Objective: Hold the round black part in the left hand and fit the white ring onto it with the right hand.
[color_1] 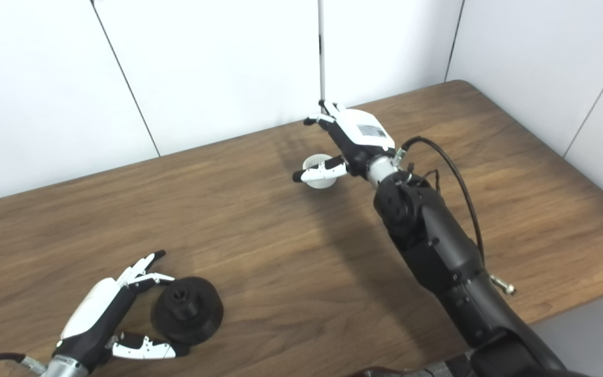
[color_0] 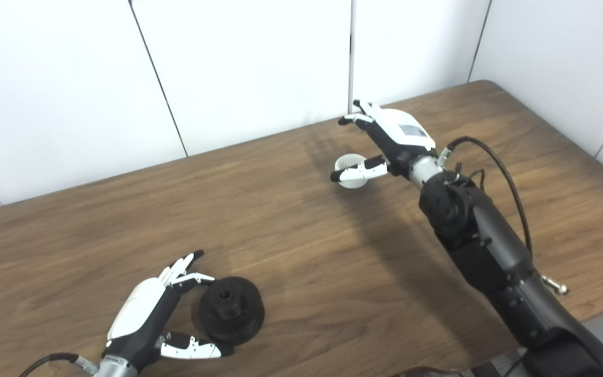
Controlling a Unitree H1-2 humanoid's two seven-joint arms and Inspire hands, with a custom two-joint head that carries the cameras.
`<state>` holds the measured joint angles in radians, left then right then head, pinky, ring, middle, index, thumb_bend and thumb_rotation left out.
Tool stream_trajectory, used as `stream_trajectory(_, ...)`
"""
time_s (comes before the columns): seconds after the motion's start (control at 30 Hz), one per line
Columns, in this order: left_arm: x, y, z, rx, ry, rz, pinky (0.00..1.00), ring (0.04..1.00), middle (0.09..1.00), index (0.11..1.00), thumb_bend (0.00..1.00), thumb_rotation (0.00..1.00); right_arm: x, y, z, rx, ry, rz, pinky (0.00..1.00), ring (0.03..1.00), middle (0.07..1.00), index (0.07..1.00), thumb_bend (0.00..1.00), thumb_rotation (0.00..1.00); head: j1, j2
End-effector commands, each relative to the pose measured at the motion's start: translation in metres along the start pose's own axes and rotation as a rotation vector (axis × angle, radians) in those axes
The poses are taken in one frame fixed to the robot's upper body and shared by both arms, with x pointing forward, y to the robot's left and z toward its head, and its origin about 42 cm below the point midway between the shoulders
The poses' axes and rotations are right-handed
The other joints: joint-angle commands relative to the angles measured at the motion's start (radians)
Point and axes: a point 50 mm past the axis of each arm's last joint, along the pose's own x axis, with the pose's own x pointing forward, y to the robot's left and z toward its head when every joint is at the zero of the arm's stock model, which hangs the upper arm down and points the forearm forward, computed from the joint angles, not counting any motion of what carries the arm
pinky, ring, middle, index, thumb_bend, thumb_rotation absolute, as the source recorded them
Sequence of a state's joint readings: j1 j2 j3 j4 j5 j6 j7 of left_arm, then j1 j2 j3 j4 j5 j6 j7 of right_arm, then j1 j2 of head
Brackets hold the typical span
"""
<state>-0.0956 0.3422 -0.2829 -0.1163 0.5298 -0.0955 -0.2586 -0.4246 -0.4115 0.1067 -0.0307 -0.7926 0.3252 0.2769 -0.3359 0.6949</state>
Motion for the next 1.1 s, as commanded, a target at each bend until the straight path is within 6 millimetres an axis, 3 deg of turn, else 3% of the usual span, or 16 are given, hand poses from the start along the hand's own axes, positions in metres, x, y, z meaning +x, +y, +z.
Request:
stream_trajectory(0.0, 0.003, 0.015, 0.002, 0.024, -0.03, 0.032, 1.0, 1.0, 1.0, 0.646, 0.94, 0.3, 0.015, -0.025, 0.001, -0.029, 0.008, -0.025, 0.97, 1.0, 1.0, 0.896, 0.95, 0.59, 0.002, 0.003)
stream_trajectory(0.27, 0.004, 0.015, 0.002, 0.025, -0.03, 0.034, 1.0, 1.0, 1.0, 0.647, 0.94, 0.3, 0.031, -0.013, -0.011, -0.05, 0.087, 0.063, 0.97, 1.0, 1.0, 0.921, 1.0, 0.61, 0.013, 0.006)
stream_trajectory(0.63, 0.001, 0.015, 0.002, 0.026, -0.02, 0.032, 1.0, 1.0, 1.0, 0.647, 0.95, 0.3, 0.033, 0.001, -0.019, -0.066, 0.12, 0.119, 1.0, 1.0, 1.0, 0.927, 1.0, 0.59, 0.015, 0.009)
stream_trajectory(0.77, 0.001, 0.014, 0.003, 0.031, -0.02, 0.03, 1.0, 1.0, 1.0, 0.647, 0.94, 0.31, 0.029, 0.005, -0.02, -0.065, 0.103, 0.107, 1.0, 1.0, 1.0, 0.848, 0.99, 0.5, 0.023, 0.014)
stream_trajectory(1.07, -0.001, 0.014, 0.003, 0.03, -0.023, 0.035, 1.0, 1.0, 1.0, 0.645, 0.95, 0.31, 0.024, 0.014, -0.021, -0.069, 0.067, 0.056, 0.98, 0.995, 0.997, 0.71, 0.88, 0.41, 0.025, 0.019)
